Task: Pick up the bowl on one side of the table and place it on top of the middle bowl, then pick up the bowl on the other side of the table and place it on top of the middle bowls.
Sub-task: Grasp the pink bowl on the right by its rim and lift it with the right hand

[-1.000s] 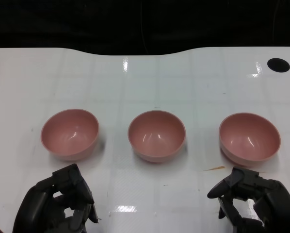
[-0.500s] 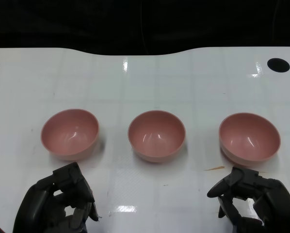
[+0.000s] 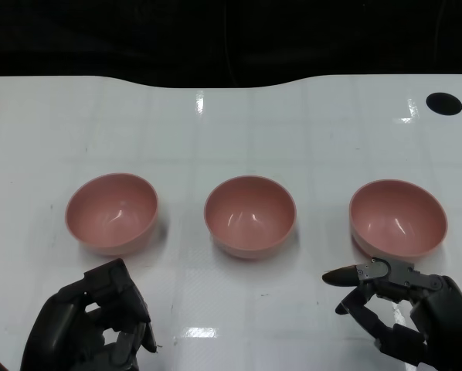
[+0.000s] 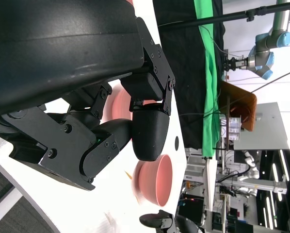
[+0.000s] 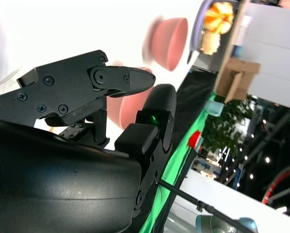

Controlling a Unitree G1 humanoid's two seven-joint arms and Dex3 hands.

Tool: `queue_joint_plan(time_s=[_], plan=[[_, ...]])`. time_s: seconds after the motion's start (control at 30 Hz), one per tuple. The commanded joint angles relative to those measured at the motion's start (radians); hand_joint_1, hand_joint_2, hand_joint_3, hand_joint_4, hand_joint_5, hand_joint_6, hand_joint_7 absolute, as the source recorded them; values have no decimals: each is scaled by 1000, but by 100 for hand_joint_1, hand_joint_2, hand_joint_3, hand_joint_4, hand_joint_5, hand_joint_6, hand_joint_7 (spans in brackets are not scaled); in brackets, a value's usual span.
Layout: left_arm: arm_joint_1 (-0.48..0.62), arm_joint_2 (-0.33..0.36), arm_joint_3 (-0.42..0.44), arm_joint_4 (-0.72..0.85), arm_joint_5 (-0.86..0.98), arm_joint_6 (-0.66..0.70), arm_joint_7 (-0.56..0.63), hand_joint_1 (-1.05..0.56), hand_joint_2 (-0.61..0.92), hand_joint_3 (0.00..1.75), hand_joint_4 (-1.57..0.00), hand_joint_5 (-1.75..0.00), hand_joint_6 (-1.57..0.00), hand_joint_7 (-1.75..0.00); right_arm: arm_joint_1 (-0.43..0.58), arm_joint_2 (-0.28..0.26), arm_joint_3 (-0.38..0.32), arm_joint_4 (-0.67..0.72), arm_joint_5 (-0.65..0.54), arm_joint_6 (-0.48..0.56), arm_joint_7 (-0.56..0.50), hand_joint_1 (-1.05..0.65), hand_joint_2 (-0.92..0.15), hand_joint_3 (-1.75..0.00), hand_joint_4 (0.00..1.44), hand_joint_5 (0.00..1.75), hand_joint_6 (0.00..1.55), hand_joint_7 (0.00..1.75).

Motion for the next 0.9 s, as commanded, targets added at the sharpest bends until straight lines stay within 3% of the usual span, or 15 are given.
queue_joint_plan(time_s=[0.03, 0.1, 0.2, 0.6, 0.9], plan=[[6, 12, 4, -10, 7, -2, 6, -13, 54, 118, -82, -174, -79, -153, -2, -27, -20, -4, -37, -10, -39, -34, -92, -14, 60, 83, 68, 25], [8, 11, 2, -12, 12, -5, 9, -13, 54, 117, -82, -174, -79, -154, 1, -28, -25, -18, -60, -4, -65, -36, -92, -7, 61, 67, 66, 16], [9, 10, 2, -13, 9, -6, 6, -13, 55, 116, -82, -174, -78, -154, 2, -32, -32, -43, -122, -4, -117, -39, -91, -3, 55, 57, 63, 9], [12, 12, 1, -11, 11, -19, -1, -13, 58, 113, -82, -173, -78, -153, -15, -80, -60, -127, -388, 37, -321, -51, -91, 0, 45, 47, 56, 1], [27, 13, -1, -21, 12, -32, -2, -13, 57, 116, -80, -174, -78, -154, -16, -136, -47, -247, -581, 198, -387, -58, -90, 0, 36, 36, 45, 0]])
